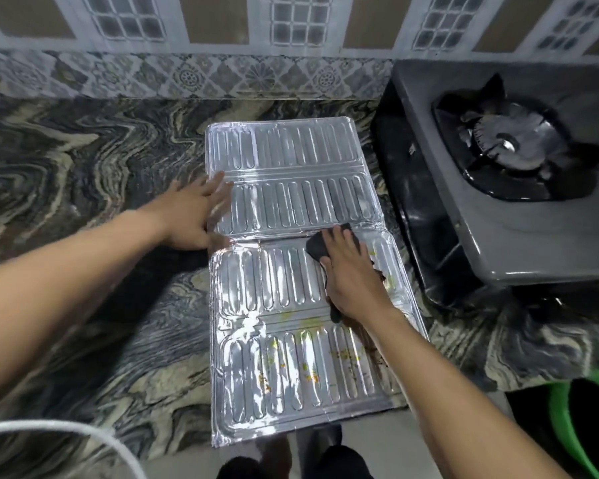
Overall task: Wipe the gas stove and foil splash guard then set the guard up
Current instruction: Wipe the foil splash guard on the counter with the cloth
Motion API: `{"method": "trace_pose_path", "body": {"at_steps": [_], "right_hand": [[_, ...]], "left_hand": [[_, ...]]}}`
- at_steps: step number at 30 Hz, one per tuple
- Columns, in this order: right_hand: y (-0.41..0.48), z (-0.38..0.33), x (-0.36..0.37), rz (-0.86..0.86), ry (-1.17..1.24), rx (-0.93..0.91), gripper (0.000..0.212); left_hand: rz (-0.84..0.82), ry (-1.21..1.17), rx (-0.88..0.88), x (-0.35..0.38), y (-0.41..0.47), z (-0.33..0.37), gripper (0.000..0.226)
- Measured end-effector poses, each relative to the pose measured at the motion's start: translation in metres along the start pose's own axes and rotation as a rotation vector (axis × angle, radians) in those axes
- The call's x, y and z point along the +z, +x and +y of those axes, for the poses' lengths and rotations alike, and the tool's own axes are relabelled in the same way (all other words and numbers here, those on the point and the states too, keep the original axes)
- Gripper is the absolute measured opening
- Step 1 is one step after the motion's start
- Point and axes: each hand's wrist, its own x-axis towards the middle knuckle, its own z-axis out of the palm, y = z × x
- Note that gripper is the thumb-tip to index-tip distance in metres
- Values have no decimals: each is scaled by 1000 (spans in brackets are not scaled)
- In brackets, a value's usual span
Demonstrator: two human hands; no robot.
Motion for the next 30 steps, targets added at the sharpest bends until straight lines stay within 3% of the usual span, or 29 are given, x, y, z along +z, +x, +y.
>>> {"method": "trace_pose_path", "body": {"at_steps": [5,8,13,18,25,30], "right_hand": [[4,3,-4,-41,27,-33,58],[2,14,-14,-57,26,-35,52],[-34,35,-21,32,107,153,54],[-64,2,15,94,-44,191,46],[-86,-130,65,-16,-32,-268,57],[-100,-117,67,-81,-7,-339,58]], "left_hand": [[-123,-19,-19,31,-34,8,137],[-110,-29,-38,34,-32,9,137],[-114,-62,-28,36,-33,8,146],[-118,-72,-43,35,-32,11,141],[-109,-80,-50,34,-32,12,144],[-80,-65,-50,38,-31,11,136]]}}
